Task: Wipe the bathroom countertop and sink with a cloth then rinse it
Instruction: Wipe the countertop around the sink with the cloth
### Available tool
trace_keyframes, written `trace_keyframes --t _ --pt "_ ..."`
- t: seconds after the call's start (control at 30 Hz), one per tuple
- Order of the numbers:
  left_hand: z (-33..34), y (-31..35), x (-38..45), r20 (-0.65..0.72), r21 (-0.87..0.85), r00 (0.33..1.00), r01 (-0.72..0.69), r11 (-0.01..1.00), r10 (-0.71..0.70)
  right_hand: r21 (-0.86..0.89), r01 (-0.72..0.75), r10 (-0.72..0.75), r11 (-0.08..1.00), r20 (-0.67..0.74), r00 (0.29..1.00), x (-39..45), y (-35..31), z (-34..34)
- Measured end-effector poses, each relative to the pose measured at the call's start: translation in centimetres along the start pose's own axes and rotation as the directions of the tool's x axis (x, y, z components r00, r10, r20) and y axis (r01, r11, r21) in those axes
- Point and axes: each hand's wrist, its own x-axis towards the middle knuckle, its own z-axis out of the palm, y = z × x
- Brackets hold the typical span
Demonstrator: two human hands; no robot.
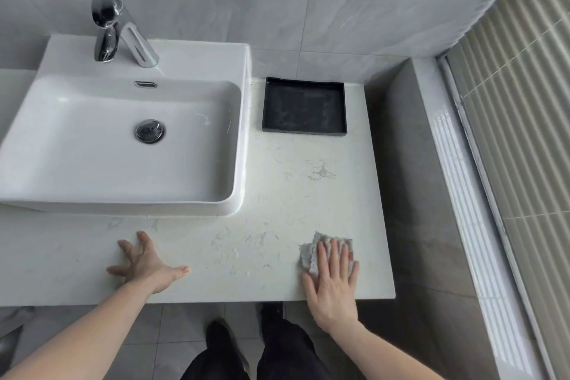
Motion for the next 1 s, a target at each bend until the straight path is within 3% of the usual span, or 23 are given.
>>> trace_keyframes --t 0.17,0.27,0.4,0.5,0.6,0.7,0.87,1.0 --pt "0.3 -0.3 0.1 -0.016 -0.006 1.0 0.003 1.0 -0.003 -0.073 0.266 -0.26 0.961 0.085 0.962 -1.2 -0.3 0.0" --pt "0.4 -0.3 0.3 -0.024 -0.002 1.0 -0.004 1.0 0.004 -0.15 0.287 -0.281 0.946 0.059 0.958 -1.6 3.1 -0.3" --pt "0.4 -0.4 0.0 -0.034 -0.022 0.999 -0.006 1.0 0.005 -0.097 0.047 -0.05 0.994 -0.031 0.998 -2.0 7.3 -0.5" --pt "0.3 -0.3 -0.1 -0.04 -0.038 0.999 -0.023 0.999 0.021 -0.023 -0.107 0.104 0.994 -0.093 0.99 -2.0 7.9 -0.2" --pt "0.2 -0.8 0.0 -0.033 -0.024 0.998 -0.062 0.998 0.061 0.114 -0.29 0.303 0.95 -0.12 0.946 -1.3 5.0 0.9" --pt "-0.2 -2.6 0.0 -0.041 0.11 0.986 -0.159 0.981 0.164 0.218 -0.459 0.485 0.861 -0.082 0.871 -0.6 0.7 1.8" --pt "-2.6 -9.4 1.5 -0.038 0.253 0.869 -0.47 0.846 0.494 0.267 -0.451 0.491 0.851 -0.106 0.865 -1.0 -6.9 3.9" --pt "-5.6 -15.3 4.2 -0.004 0.245 0.833 -0.536 0.808 0.554 0.274 -0.369 0.413 0.888 -0.122 0.902 -2.2 -14.5 6.4"
